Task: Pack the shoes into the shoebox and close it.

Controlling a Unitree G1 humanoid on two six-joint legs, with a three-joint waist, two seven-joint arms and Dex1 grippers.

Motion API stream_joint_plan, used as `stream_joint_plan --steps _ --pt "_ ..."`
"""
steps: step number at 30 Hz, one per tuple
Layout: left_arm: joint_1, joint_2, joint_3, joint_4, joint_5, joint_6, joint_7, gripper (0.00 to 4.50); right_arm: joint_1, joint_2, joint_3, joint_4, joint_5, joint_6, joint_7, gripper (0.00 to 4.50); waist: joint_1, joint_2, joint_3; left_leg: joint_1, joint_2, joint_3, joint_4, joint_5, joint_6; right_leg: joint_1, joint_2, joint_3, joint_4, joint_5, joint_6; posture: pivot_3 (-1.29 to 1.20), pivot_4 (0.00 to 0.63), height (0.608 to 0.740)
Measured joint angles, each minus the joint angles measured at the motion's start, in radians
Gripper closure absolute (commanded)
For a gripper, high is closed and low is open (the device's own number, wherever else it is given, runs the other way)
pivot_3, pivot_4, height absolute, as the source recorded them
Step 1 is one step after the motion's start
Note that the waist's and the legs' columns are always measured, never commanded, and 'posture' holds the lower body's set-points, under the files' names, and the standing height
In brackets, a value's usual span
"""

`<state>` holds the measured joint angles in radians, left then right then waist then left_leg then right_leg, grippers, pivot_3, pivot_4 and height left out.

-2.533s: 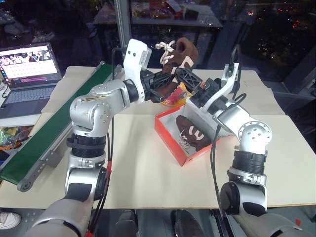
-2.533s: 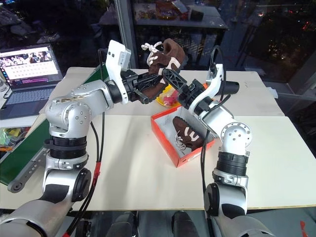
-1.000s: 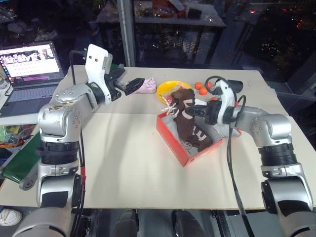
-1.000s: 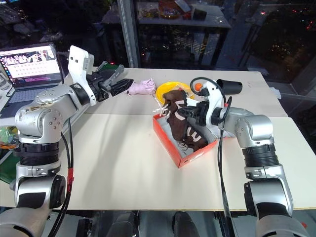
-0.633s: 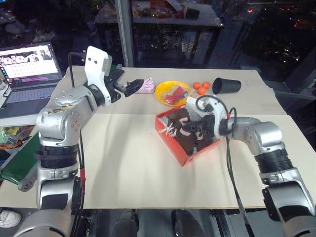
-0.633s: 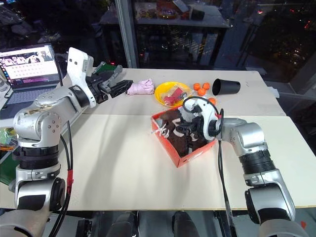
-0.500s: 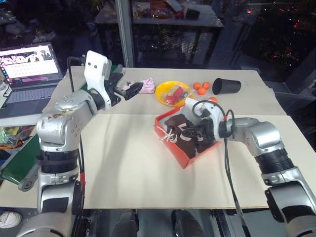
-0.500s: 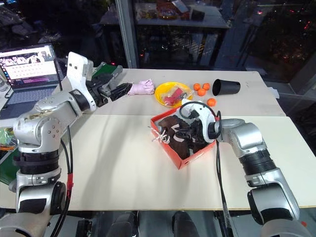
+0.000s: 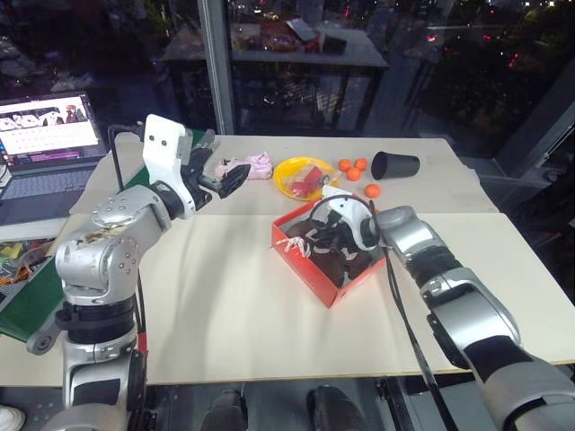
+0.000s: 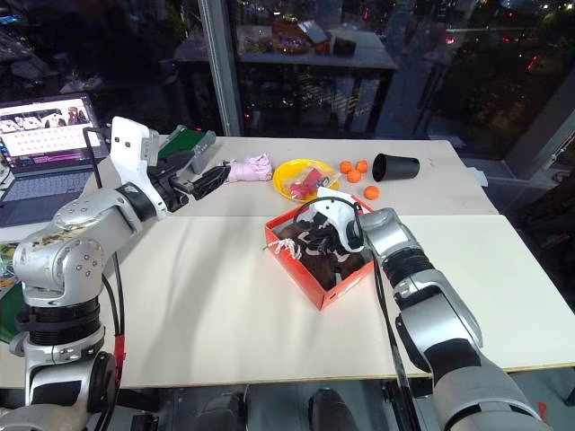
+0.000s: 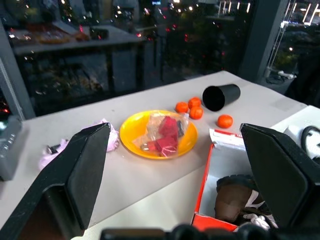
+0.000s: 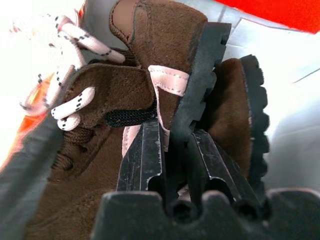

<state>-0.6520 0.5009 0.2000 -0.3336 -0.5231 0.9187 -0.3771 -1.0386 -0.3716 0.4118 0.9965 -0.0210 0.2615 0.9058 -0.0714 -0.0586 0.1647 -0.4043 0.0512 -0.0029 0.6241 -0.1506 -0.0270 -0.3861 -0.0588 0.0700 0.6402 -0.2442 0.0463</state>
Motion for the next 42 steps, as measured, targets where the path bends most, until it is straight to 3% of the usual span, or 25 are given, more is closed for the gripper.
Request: stream_joint_plan --steps 11,22,26,29,31,32,38,41,42 --pt "0.003 0.0 -0.006 -0.003 -0.009 0.003 0.01 0.05 0.029 -0.026 0.069 -0.058 -0.189 -0.142 -0.022 4.22 0.024 0.0 -0.007 0.0 -0.002 0.0 0.0 0.0 -0.001 -0.001 -0.002 0.0 -0.002 0.0 0.0 0.0 0.15 0.74" --pt "-0.003 -0.002 -0.026 0.006 -0.006 -0.004 0.002 0.05 0.177 -0.233 0.111 -0.506 -0.238 0.056 0.289 4.22 0.085 0.006 -0.009 -0.012 -0.003 0.0 -0.001 -0.005 -0.006 -0.003 -0.003 -0.001 -0.013 -0.003 0.006 0.0 0.15 0.74" --pt "-0.004 -0.002 -0.031 0.017 -0.006 -0.006 -0.001 0.05 0.175 -0.213 0.089 -0.513 -0.24 0.129 0.276 4.22 0.084 0.006 -0.009 -0.016 -0.002 0.0 -0.001 -0.006 -0.004 -0.003 -0.002 -0.001 -0.012 -0.003 0.006 0.0 0.15 0.74" --pt "-0.006 -0.002 -0.036 0.023 -0.003 -0.011 -0.005 0.05 0.153 -0.134 0.012 -0.426 -0.23 0.2 0.182 4.22 0.07 0.003 -0.011 -0.015 -0.001 0.0 0.0 -0.005 -0.004 -0.003 -0.001 -0.001 -0.012 -0.003 0.006 0.0 0.15 0.74" --pt "-0.009 -0.002 -0.043 0.026 0.002 -0.023 -0.007 0.0 0.151 -0.099 -0.032 -0.393 -0.221 0.225 0.127 3.27 0.056 0.002 -0.011 -0.015 -0.001 0.0 0.001 -0.007 -0.006 -0.002 -0.001 -0.001 -0.012 -0.003 0.004 0.0 0.15 0.74" --pt "-0.01 -0.002 -0.045 0.027 0.004 -0.025 -0.008 0.0 0.152 -0.087 -0.044 -0.387 -0.218 0.226 0.102 3.1 0.05 0.002 -0.011 -0.014 -0.001 0.0 0.001 -0.007 -0.006 -0.003 -0.001 0.0 -0.012 -0.002 0.002 0.0 0.15 0.74" --pt "-0.015 -0.002 -0.054 0.036 0.006 -0.027 -0.023 0.0 0.189 -0.063 -0.094 -0.462 -0.182 0.283 0.038 1.04 0.04 0.007 -0.008 -0.012 -0.001 0.0 0.0 -0.007 -0.006 -0.003 -0.001 -0.001 -0.011 0.0 0.002 0.0 0.15 0.74" --pt "-0.016 0.013 -0.062 0.045 0.007 -0.026 -0.044 0.0 0.224 -0.083 -0.14 -0.586 -0.124 0.421 0.065 0.03 0.042 0.011 -0.005 -0.023 -0.002 0.0 0.001 -0.004 -0.003 -0.012 -0.001 0.0 -0.01 0.001 0.005 0.0 0.15 0.74" --pt "-0.016 0.018 -0.066 0.048 0.008 -0.026 -0.052 0.0 0.23 -0.09 -0.151 -0.622 -0.107 0.464 0.077 0.03 0.042 0.012 -0.005 -0.027 -0.002 0.0 0.001 -0.001 0.002 -0.016 -0.001 0.001 -0.009 0.003 0.008 0.0 0.15 0.74"
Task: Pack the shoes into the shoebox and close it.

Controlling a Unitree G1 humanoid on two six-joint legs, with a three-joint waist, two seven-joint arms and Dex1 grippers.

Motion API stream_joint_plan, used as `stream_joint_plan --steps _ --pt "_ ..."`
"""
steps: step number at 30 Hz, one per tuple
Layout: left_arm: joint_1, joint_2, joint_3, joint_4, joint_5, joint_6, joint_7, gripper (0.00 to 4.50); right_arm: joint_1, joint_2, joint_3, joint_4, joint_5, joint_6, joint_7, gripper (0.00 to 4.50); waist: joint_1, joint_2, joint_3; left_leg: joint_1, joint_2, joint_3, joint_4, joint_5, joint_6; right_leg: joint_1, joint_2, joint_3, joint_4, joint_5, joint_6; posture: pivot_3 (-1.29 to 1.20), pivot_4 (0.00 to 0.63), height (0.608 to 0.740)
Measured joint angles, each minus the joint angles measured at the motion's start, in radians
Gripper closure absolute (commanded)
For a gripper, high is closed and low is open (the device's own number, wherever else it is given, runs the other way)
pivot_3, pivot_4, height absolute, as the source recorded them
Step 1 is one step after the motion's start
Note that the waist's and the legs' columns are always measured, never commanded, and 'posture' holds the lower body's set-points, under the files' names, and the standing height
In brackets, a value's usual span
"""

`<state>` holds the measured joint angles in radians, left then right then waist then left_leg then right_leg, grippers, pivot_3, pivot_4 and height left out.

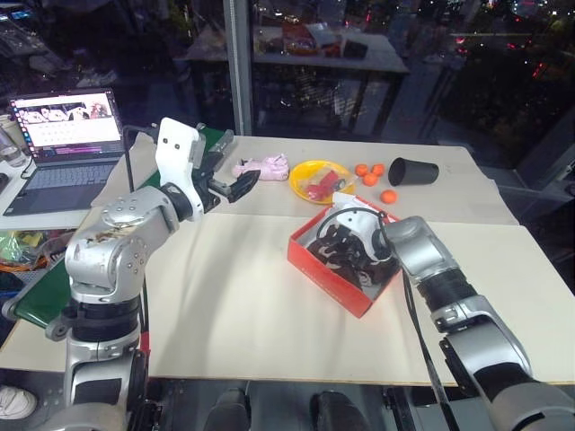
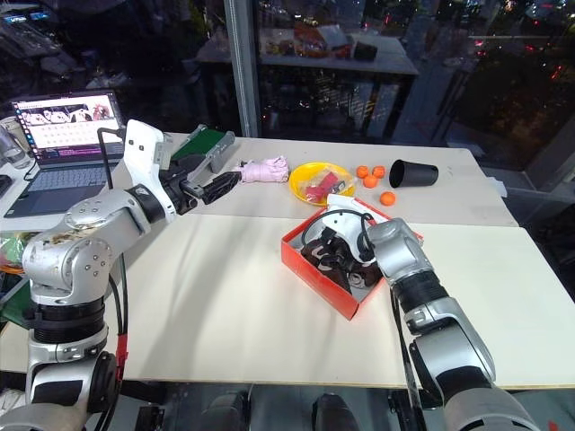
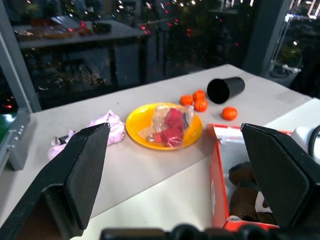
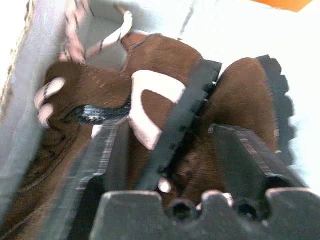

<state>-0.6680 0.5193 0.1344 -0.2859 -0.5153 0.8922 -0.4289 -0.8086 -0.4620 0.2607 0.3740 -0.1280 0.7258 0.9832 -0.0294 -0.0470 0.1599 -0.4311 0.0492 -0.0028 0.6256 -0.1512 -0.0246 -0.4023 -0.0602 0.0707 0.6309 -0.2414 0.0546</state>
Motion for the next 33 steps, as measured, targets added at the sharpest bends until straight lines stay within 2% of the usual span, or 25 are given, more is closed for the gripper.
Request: stream_joint_plan --steps 5,11,14,20,25,26,29,33 --pt "0.006 0.072 -0.059 0.012 0.011 -0.007 -0.085 0.0 0.035 -0.072 -0.094 -0.295 0.121 0.266 0.032 0.03 0.006 0.005 0.004 -0.021 0.0 0.0 -0.001 0.0 0.001 -0.024 0.001 0.001 0.008 0.0 -0.004 0.0 0.15 0.74" --pt "0.024 0.13 -0.193 0.038 0.023 -0.047 -0.266 0.0 0.081 -0.226 -0.242 -0.561 0.234 0.484 0.017 0.03 0.02 0.009 0.008 -0.023 -0.001 0.0 0.0 -0.001 0.002 -0.025 0.0 0.0 0.008 -0.003 -0.004 0.0 0.15 0.74" --pt "0.002 0.128 -0.245 0.075 0.031 -0.083 -0.341 0.0 0.164 -0.299 -0.328 -0.656 0.271 0.552 -0.011 0.72 0.026 0.009 0.009 -0.023 -0.001 0.0 0.003 -0.001 0.002 -0.024 0.0 0.0 0.008 -0.003 -0.004 0.0 0.15 0.74" --pt "-0.076 0.095 -0.308 0.164 0.06 -0.14 -0.428 0.0 0.364 -0.359 -0.543 -0.807 0.324 0.657 -0.076 2.77 0.021 0.01 0.01 -0.023 -0.001 0.0 0.005 0.0 0.004 -0.023 0.0 0.0 0.01 -0.003 -0.004 0.0 0.15 0.74" --pt "-0.111 0.096 -0.334 0.223 0.084 -0.174 -0.511 0.0 0.538 -0.364 -0.703 -0.905 0.342 0.683 -0.13 4.39 0.01 0.011 0.01 -0.021 -0.001 0.0 0.006 0.0 0.004 -0.022 0.0 0.002 0.011 -0.003 -0.003 0.0 0.15 0.74" --pt "-0.124 0.094 -0.348 0.232 0.087 -0.176 -0.536 0.0 0.594 -0.343 -0.736 -0.924 0.34 0.652 -0.158 4.46 0.012 0.01 0.01 -0.021 -0.001 -0.001 0.006 0.0 0.005 -0.021 0.001 0.0 0.011 -0.005 0.0 0.0 0.15 0.74" --pt "-0.145 0.091 -0.356 0.241 0.088 -0.177 -0.573 0.0 0.698 -0.266 -0.728 -0.912 0.332 0.552 -0.218 4.46 0.012 0.011 0.01 -0.019 -0.001 -0.001 0.006 0.001 0.005 -0.02 0.001 0.001 0.012 -0.006 0.003 0.0 0.15 0.74" --pt "-0.194 0.084 -0.355 0.25 0.099 -0.176 -0.589 0.0 0.738 -0.184 -0.614 -0.793 0.282 0.302 -0.319 4.46 0.003 0.011 0.011 -0.018 -0.001 0.0 0.008 0.002 0.007 -0.019 0.001 0.003 0.012 -0.004 0.003 0.0 0.15 0.74"
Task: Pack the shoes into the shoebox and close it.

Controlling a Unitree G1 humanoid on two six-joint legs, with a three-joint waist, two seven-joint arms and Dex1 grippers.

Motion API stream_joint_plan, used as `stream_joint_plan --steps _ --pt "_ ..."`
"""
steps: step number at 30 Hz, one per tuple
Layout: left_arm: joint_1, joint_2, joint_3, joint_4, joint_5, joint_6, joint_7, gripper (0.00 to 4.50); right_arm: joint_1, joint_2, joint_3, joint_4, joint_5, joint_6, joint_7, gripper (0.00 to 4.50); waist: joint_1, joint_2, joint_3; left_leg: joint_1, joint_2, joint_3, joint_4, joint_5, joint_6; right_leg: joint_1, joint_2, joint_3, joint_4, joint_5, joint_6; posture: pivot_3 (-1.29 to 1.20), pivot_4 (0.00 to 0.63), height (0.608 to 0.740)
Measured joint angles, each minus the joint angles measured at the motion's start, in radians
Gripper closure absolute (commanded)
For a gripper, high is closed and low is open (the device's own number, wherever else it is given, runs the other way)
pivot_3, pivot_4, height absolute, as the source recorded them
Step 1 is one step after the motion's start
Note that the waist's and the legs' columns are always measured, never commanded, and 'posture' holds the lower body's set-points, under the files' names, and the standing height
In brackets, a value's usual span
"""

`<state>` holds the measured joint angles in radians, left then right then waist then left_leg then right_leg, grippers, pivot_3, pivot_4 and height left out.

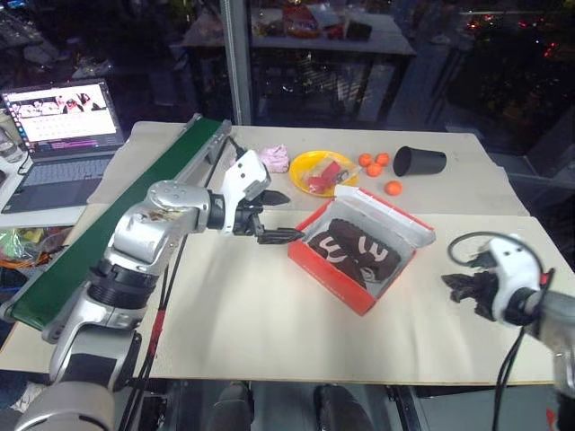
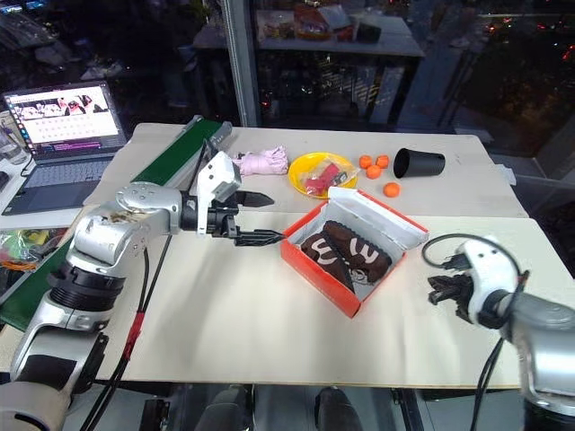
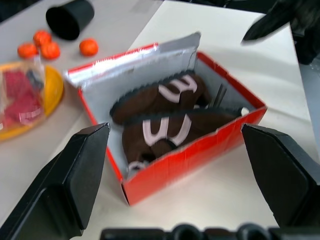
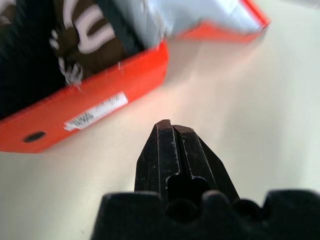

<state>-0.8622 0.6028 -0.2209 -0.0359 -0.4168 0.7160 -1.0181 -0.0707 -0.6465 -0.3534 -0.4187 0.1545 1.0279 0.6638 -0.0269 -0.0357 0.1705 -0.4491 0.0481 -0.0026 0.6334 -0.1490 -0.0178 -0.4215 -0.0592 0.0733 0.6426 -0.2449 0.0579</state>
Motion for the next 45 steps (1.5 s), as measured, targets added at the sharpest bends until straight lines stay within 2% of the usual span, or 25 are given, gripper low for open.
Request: stream_joint_plan --steps 2,6,9,16,28,34,38,45 --pt "-0.003 0.001 0.001 0.005 0.007 0.001 -0.004 0.0 -0.028 0.041 0.058 0.096 -0.03 -0.13 -0.046 4.46 -0.007 0.0 0.0 0.003 0.0 0.0 0.0 0.0 0.0 0.001 0.0 0.0 0.0 0.001 -0.001 0.0 0.15 0.74" --pt "-0.002 0.015 0.004 0.003 0.018 0.012 -0.006 0.0 -0.09 0.045 0.192 0.322 -0.122 -0.377 -0.11 4.46 -0.015 0.002 0.001 0.003 0.0 0.001 -0.001 0.003 0.003 0.001 0.0 0.001 0.001 0.002 -0.002 0.0 0.15 0.74" --pt "0.001 0.032 0.012 -0.011 0.018 0.031 0.004 0.0 -0.141 0.045 0.261 0.425 -0.162 -0.48 -0.123 4.46 -0.018 0.002 0.001 0.003 0.0 0.0 -0.002 0.003 0.004 0.0 0.001 0.001 0.002 0.002 -0.001 0.0 0.15 0.74" --pt "0.025 0.057 0.049 -0.075 0.015 0.093 0.028 0.0 -0.241 0.044 0.344 0.56 -0.23 -0.631 -0.156 4.46 -0.016 0.003 0.002 0.003 0.0 0.0 -0.004 0.003 0.003 0.0 0.001 0.001 0.003 0.001 -0.001 0.0 0.15 0.74" --pt "0.048 0.067 0.077 -0.151 -0.019 0.156 0.069 0.0 -0.374 0.096 0.395 0.801 -0.267 -0.819 -0.182 4.46 -0.024 0.003 0.002 0.005 0.0 0.0 -0.003 0.004 0.004 0.001 0.001 0.002 0.005 0.001 -0.002 0.0 0.15 0.74" --pt "0.054 0.07 0.082 -0.164 -0.02 0.173 0.085 0.0 -0.369 0.151 0.385 0.796 -0.206 -0.816 -0.11 4.46 -0.026 0.003 0.002 0.005 0.0 0.0 -0.004 0.004 0.004 0.001 0.002 0.002 0.005 0.001 -0.002 0.0 0.15 0.74" --pt "0.054 0.066 0.081 -0.166 -0.021 0.176 0.089 0.0 -0.28 0.242 0.387 0.631 -0.083 -0.662 -0.037 4.46 -0.025 0.003 0.002 0.006 0.001 0.0 -0.004 0.004 0.004 0.0 0.003 0.002 0.006 0.001 -0.002 0.0 0.15 0.74" --pt "0.054 0.065 0.081 -0.165 -0.02 0.176 0.089 0.0 -0.171 0.291 0.333 0.443 0.02 -0.47 -0.084 4.46 -0.013 0.003 0.002 0.005 0.001 0.0 -0.004 0.004 0.004 0.001 0.002 0.002 0.006 0.001 -0.002 0.0 0.15 0.74"
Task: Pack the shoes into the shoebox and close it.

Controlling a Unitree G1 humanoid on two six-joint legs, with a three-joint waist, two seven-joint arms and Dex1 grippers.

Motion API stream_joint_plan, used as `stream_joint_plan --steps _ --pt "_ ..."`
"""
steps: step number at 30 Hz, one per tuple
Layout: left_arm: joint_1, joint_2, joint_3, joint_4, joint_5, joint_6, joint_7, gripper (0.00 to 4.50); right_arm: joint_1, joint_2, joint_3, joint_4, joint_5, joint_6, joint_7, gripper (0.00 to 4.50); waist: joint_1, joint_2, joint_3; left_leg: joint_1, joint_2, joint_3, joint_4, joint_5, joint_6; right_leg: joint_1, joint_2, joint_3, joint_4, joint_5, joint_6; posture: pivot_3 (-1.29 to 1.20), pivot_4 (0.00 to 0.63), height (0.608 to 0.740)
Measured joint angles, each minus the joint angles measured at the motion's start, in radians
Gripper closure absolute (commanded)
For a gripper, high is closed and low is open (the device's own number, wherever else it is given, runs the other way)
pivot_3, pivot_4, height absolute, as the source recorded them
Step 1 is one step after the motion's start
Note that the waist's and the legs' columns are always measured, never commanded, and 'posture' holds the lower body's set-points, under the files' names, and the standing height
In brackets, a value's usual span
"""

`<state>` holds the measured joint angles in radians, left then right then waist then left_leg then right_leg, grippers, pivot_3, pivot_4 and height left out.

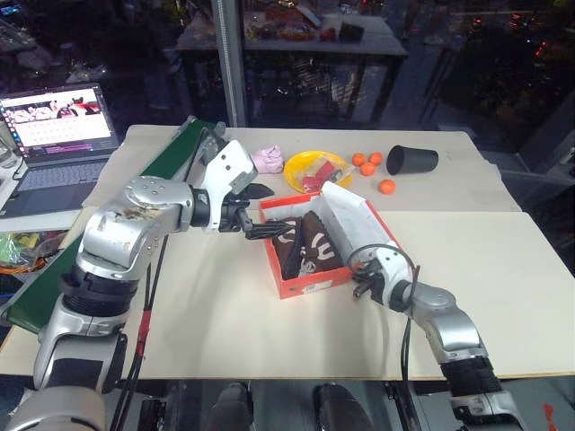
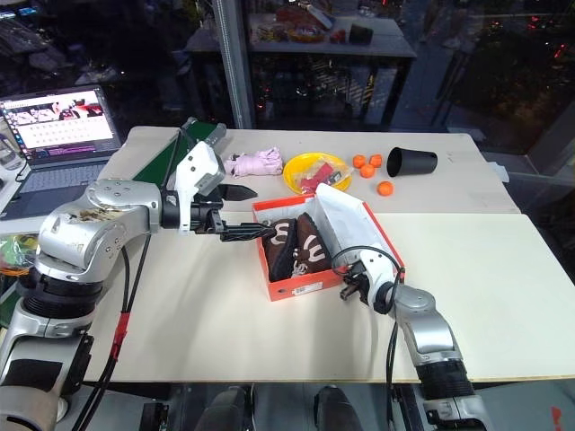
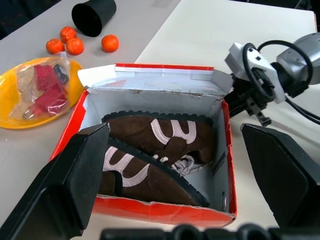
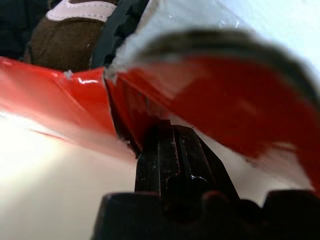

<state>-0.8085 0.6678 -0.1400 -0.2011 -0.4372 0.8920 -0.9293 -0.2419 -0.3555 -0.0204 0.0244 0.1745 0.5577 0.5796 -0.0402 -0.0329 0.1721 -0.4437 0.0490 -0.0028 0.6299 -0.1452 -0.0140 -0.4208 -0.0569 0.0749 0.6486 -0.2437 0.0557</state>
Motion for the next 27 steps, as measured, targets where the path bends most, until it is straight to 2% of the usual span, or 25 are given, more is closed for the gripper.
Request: stream_joint_plan --steps 5,10,15,19,27 --pt "0.0 -0.004 -0.002 0.005 0.002 -0.008 -0.003 0.0 0.054 0.033 -0.077 -0.025 0.054 0.082 -0.074 4.46 0.0 0.0 0.0 0.0 0.0 0.0 0.001 0.0 0.0 0.0 0.0 0.0 0.0 0.0 0.0 0.0 0.15 0.74" --pt "0.0 -0.009 -0.01 0.021 0.004 -0.023 -0.007 0.0 0.048 0.073 -0.15 0.02 0.094 0.068 -0.127 4.46 -0.003 0.0 0.0 0.001 0.0 0.0 0.0 0.0 0.0 0.001 0.0 0.0 0.0 0.0 0.0 0.0 0.15 0.74" --pt "-0.002 -0.011 -0.014 0.022 0.004 -0.037 -0.014 0.0 -0.061 0.118 -0.267 0.205 0.151 -0.044 -0.185 4.46 -0.003 0.0 0.0 0.001 0.0 0.0 0.0 0.0 0.0 0.001 0.0 0.0 0.0 0.0 0.0 0.0 0.15 0.74" --pt "-0.002 0.002 -0.014 0.022 0.004 -0.037 -0.024 0.0 -0.136 0.117 -0.356 0.272 0.224 -0.125 -0.18 4.46 -0.003 0.001 0.0 0.0 0.0 0.0 -0.001 0.0 0.0 0.0 0.0 0.0 0.0 0.001 -0.001 0.0 0.15 0.74" --pt "-0.003 0.08 -0.002 0.043 0.011 -0.037 -0.031 0.0 -0.144 0.032 -0.304 0.108 0.254 -0.079 -0.116 4.46 -0.006 0.001 0.0 0.001 0.0 0.0 -0.001 0.0 0.0 0.0 0.0 0.001 0.0 0.001 -0.002 0.0 0.15 0.74"
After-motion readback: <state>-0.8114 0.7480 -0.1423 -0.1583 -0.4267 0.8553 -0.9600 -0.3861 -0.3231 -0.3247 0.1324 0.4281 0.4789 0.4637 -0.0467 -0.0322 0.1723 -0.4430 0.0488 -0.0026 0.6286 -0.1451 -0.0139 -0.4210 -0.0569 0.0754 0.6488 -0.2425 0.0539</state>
